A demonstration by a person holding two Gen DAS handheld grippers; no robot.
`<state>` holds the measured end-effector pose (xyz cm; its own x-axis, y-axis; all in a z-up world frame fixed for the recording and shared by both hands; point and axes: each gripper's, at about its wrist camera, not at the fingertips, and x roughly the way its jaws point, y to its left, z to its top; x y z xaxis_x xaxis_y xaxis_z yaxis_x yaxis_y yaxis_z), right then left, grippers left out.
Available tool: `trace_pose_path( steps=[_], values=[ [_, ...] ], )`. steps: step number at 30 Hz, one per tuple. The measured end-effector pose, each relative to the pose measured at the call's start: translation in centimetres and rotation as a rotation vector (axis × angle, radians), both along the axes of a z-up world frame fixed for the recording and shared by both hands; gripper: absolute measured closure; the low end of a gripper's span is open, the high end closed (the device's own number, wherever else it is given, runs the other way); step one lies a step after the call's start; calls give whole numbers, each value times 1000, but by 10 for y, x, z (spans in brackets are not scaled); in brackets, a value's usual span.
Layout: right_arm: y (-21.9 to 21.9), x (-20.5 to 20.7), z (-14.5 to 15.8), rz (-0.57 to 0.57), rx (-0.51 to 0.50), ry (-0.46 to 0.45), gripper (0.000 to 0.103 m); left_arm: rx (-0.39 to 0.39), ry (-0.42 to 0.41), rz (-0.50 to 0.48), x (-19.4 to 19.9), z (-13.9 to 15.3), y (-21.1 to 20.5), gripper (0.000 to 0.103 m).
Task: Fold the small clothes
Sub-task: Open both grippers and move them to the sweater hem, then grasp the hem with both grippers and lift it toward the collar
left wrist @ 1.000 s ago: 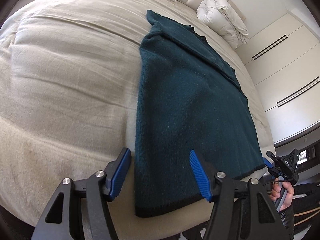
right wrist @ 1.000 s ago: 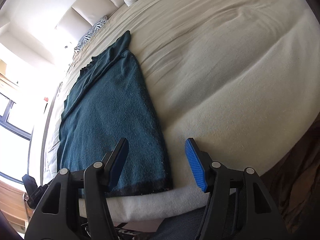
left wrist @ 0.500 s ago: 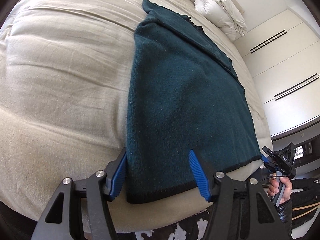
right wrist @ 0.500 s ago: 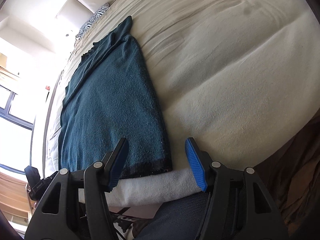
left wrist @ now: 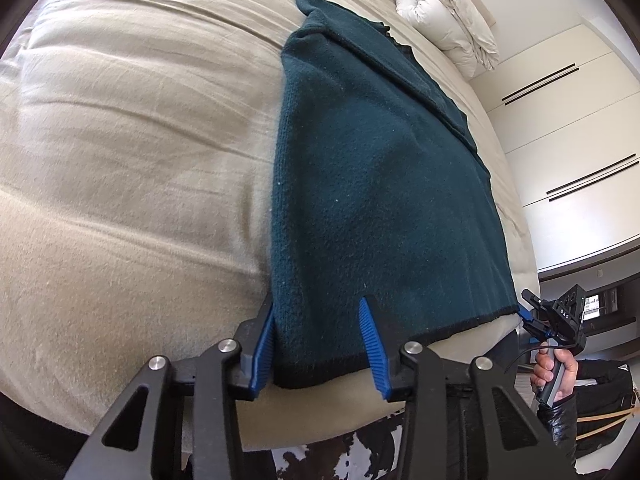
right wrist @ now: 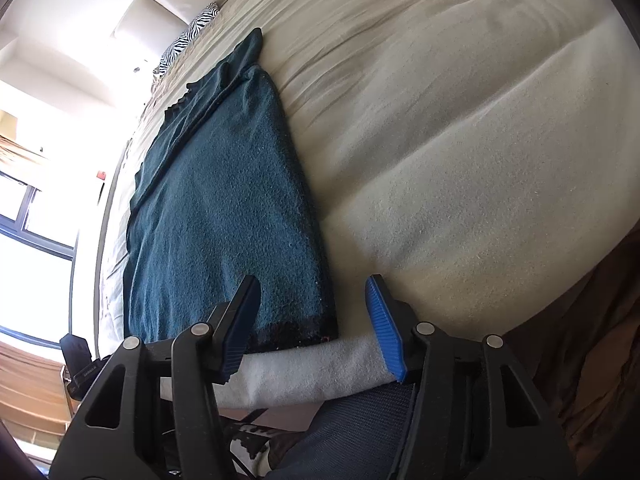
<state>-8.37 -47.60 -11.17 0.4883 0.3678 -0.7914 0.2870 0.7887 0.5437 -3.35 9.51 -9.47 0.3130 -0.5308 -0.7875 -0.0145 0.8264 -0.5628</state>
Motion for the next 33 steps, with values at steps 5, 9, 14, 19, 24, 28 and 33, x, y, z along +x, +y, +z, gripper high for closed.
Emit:
trace_pose_path(
  steps=[5,9,14,19,24,28,33],
  values=[
    [-2,0,0,4,-1,27,55,11,13,-5,-2,-1,1,68],
    [-3,3,-2,18,6,45,56,48,19,-12,-3,-2,-2,79],
    [-2,5,-5,33,25,59,64,46,25,-15,-5,-5,-4,94],
    [2,8,-9,44,65,61,67,42,25,-17,-4,-6,-2,95],
    [6,14,-15,53,95,71,70,25,25,-15,-3,-9,3,96],
    [9,13,-18,60,95,76,82,17,24,-16,-3,-10,5,96],
    [10,10,-19,50,92,67,96,11,18,-17,-4,-8,8,96]
  ],
)
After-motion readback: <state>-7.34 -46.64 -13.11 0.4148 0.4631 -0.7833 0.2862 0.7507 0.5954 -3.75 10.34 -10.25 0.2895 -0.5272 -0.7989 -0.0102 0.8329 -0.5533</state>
